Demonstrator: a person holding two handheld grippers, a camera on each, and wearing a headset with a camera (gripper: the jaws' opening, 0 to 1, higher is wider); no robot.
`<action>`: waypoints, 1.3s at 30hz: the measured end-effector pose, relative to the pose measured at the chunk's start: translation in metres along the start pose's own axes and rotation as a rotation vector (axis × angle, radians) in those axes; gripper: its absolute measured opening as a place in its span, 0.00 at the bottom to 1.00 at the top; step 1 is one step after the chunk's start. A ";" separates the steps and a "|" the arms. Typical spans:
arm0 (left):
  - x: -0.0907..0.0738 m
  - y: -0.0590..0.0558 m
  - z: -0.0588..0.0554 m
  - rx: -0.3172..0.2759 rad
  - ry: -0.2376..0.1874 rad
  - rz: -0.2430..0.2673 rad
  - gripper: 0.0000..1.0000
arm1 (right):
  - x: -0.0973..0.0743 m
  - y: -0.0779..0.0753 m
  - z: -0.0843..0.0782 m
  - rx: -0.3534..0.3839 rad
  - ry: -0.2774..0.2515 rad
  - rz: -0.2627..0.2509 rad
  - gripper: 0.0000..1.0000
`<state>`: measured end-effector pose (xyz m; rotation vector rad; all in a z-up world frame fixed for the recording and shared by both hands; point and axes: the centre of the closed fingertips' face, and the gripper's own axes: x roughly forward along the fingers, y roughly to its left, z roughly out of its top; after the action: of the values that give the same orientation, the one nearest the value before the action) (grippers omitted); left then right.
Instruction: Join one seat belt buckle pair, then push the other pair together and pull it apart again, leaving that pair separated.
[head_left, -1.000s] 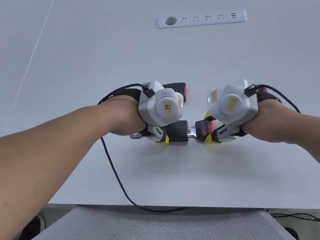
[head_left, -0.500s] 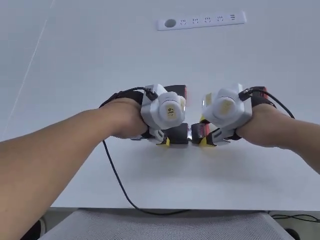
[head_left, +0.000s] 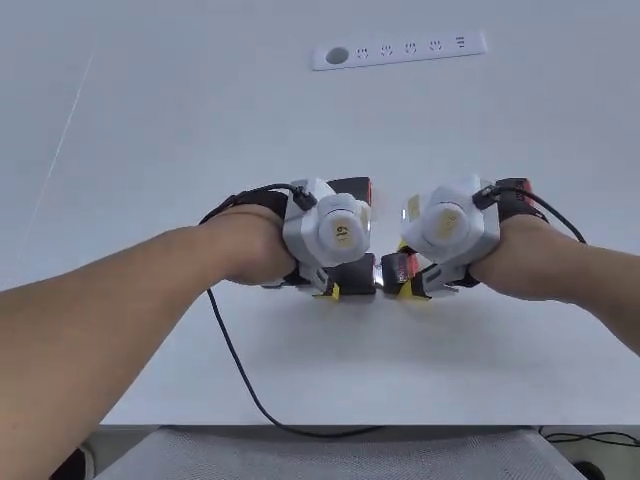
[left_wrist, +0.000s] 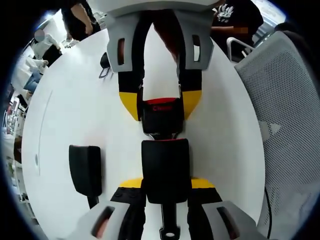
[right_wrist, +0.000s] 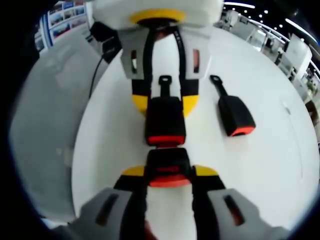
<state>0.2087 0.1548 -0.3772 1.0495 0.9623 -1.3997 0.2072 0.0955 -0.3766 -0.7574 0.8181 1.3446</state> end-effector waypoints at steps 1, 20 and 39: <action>0.000 0.000 0.000 -0.001 0.001 0.000 0.32 | 0.000 0.000 0.000 0.000 -0.001 -0.002 0.33; -0.002 0.002 -0.005 -0.048 -0.038 0.007 0.30 | -0.004 0.001 -0.003 0.013 0.003 0.002 0.31; -0.002 0.003 -0.003 -0.068 -0.069 0.008 0.32 | -0.004 0.001 -0.002 0.030 -0.004 0.016 0.33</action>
<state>0.2117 0.1581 -0.3760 0.9477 0.9474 -1.3784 0.2061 0.0922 -0.3742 -0.7264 0.8409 1.3447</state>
